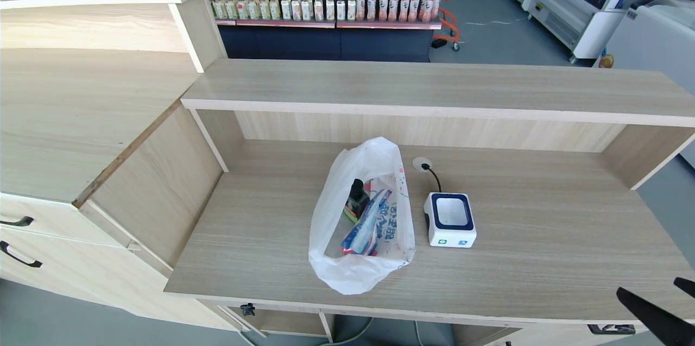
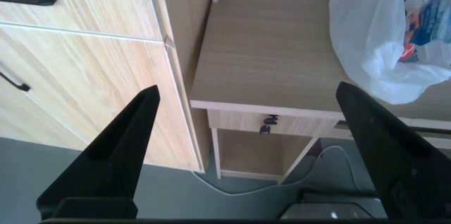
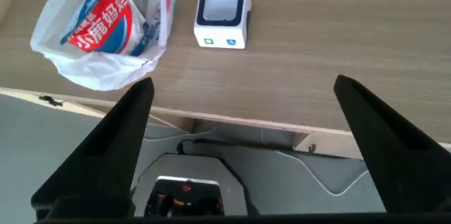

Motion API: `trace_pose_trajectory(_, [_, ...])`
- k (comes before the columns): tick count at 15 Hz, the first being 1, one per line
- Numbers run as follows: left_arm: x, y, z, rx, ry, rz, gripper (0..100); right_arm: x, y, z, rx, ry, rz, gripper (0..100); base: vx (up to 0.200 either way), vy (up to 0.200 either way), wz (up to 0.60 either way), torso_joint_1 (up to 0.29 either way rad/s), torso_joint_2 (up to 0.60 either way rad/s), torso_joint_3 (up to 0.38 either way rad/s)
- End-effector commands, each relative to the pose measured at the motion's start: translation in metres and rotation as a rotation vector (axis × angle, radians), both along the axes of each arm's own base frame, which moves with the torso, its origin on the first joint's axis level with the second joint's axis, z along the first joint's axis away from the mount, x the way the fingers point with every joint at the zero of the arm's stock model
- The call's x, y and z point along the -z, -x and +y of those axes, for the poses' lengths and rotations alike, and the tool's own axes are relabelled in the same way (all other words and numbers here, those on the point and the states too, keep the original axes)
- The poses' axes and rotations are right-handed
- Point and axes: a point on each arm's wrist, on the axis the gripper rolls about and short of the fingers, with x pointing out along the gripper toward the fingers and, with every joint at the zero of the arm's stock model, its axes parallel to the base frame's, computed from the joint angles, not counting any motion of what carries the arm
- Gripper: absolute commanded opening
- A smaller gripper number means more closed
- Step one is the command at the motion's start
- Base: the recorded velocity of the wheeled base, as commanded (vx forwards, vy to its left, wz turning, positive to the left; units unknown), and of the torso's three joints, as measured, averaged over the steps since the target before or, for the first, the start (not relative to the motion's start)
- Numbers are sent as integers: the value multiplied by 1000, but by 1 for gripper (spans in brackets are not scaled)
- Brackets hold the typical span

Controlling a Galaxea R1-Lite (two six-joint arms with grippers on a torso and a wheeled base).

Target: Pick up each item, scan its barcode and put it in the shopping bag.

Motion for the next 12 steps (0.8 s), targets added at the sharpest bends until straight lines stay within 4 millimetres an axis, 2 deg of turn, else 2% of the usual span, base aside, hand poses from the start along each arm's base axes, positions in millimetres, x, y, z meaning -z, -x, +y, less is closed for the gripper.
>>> trace_pose_trajectory(1, [0,0,0,-1,0,0,100,56,58,-7,119,75,-70,100,0,0,0,0,0,0])
trace_pose_trajectory(2, [0,0,0,-1,0,0,100,63,66,-7,152,85,-95,100,0,0,0,0,0,0])
trace_pose_trajectory(4, [0,0,0,-1,0,0,100,65,75,-8,140,79,-199,100,0,0,0,0,0,0])
trace_pose_trajectory(12, [0,0,0,-1,0,0,100,66,76,-7,157,76,-213,100,0,0,0,0,0,0])
